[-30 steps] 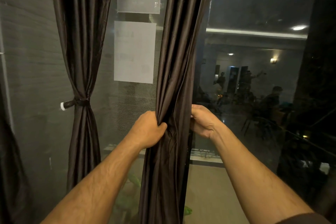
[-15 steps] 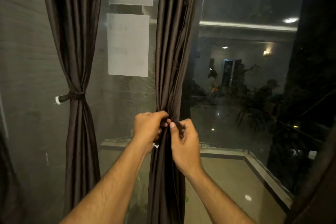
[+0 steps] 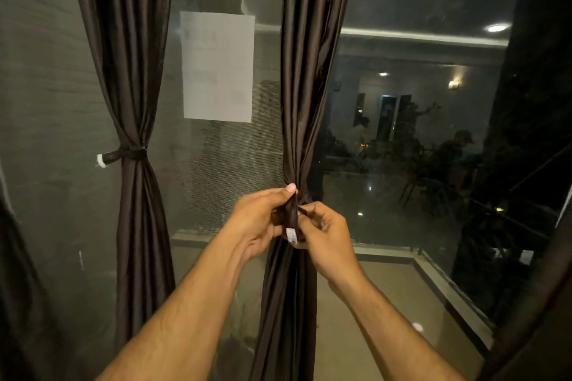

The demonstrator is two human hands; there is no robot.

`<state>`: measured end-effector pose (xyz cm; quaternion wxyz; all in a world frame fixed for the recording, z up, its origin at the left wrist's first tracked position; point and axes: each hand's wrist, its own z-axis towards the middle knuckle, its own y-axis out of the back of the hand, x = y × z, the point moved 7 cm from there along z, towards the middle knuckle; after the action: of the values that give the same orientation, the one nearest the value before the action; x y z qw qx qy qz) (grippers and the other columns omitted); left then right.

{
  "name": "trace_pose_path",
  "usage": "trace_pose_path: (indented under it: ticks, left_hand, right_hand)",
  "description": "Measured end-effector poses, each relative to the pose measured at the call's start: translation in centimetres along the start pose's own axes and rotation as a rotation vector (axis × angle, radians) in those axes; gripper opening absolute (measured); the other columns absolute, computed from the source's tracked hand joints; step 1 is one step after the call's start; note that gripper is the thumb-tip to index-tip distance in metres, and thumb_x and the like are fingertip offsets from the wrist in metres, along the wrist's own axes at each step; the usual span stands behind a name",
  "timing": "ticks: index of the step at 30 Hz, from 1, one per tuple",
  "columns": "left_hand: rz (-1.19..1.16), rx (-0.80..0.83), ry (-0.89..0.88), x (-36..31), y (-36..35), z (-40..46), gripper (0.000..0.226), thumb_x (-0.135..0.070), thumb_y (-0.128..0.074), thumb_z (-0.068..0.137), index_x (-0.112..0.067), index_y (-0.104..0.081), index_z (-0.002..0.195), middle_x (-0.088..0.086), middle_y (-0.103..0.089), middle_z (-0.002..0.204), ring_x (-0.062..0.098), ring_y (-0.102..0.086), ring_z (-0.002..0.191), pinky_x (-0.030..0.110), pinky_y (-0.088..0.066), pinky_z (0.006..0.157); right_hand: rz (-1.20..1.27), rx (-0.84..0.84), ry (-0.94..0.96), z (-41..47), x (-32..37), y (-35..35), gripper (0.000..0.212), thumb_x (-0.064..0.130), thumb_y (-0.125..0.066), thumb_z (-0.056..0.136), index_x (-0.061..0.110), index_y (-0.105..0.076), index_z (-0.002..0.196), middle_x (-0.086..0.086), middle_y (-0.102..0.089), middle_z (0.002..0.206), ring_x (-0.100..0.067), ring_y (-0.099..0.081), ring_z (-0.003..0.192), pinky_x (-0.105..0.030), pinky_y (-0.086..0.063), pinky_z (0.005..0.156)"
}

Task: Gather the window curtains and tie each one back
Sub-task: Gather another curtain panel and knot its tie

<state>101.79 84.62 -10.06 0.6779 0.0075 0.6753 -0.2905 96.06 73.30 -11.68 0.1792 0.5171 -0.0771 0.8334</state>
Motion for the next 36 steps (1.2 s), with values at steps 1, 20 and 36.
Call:
trace_pose_path:
  ticks: [1,20,36]
  left_hand:
    - [0.022,0.012,0.009,0.0,-0.1,0.0,0.016,-0.016,-0.073,0.091,-0.002,-0.07,0.099,0.015,-0.071,0.082,0.026,-0.066,0.071,0.038,-0.058,0.07]
    - [0.116,0.058,-0.108,0.2,0.2,1.7,0.009,-0.003,-0.066,0.09,0.002,-0.073,0.085,0.016,-0.069,0.082,0.022,-0.067,0.076,0.037,-0.056,0.074]
    - [0.607,0.03,-0.18,-1.7,0.4,2.1,0.029,0.008,-0.041,0.091,-0.006,-0.066,0.085,0.013,-0.064,0.07,0.013,-0.047,0.051,0.026,-0.036,0.046]
  right_hand:
    - [0.057,0.011,-0.062,-0.1,-0.2,-0.1,0.014,0.011,-0.058,0.103,0.004,-0.07,0.099,-0.018,-0.076,0.094,-0.026,-0.073,0.087,-0.038,-0.059,0.076]
    - [-0.029,-0.111,-0.109,0.2,3.2,3.9,0.019,0.011,-0.071,0.096,0.014,-0.062,0.113,-0.009,-0.078,0.08,-0.021,-0.07,0.064,-0.046,-0.061,0.066]
    - [-0.536,-0.071,0.017,1.7,1.2,1.2,0.007,0.024,-0.076,0.091,0.025,-0.082,0.094,0.014,-0.07,0.074,-0.004,-0.067,0.074,-0.03,-0.056,0.068]
